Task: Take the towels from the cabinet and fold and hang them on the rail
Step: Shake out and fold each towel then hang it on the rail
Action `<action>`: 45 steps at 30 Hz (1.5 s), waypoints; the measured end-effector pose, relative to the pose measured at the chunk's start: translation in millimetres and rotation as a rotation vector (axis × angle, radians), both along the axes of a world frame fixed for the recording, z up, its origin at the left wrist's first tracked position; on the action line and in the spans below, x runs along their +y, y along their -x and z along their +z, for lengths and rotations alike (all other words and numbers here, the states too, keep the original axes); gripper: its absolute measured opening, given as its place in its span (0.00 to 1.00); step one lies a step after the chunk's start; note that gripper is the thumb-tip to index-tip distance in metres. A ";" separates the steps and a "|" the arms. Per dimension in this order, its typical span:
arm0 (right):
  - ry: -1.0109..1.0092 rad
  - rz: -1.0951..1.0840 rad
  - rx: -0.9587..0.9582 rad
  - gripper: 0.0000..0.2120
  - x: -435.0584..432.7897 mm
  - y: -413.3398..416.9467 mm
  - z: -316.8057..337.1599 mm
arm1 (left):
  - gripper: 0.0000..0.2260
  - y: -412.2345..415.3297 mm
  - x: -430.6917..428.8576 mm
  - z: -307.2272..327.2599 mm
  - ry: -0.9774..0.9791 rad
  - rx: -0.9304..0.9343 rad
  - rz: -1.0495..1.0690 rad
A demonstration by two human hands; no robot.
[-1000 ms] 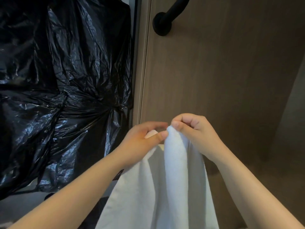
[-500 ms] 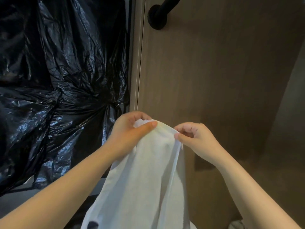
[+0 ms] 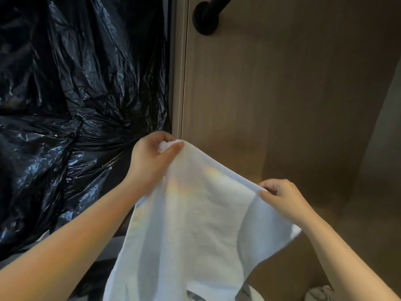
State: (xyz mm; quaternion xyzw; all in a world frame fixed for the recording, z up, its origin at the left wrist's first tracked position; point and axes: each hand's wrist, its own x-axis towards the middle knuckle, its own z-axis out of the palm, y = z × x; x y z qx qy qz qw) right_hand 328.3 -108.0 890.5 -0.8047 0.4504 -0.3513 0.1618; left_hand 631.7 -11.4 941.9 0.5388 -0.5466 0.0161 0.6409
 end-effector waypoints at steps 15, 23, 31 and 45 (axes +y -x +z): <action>0.170 -0.303 -0.010 0.11 -18.2 28.5 -2.3 | 0.02 -28.3 -47.3 -13.5 -0.072 0.043 0.195; 0.162 -0.230 -0.201 0.08 -8.3 11.0 34.7 | 0.04 -15.8 -55.3 -13.9 -0.103 0.090 0.191; -0.068 0.129 -0.515 0.09 29.2 -4.8 49.9 | 0.05 16.3 -30.8 -11.6 -0.154 -0.004 0.098; -0.638 -0.144 -0.511 0.10 66.5 -32.0 -162.0 | 0.22 62.2 16.3 -231.3 -0.700 0.133 0.046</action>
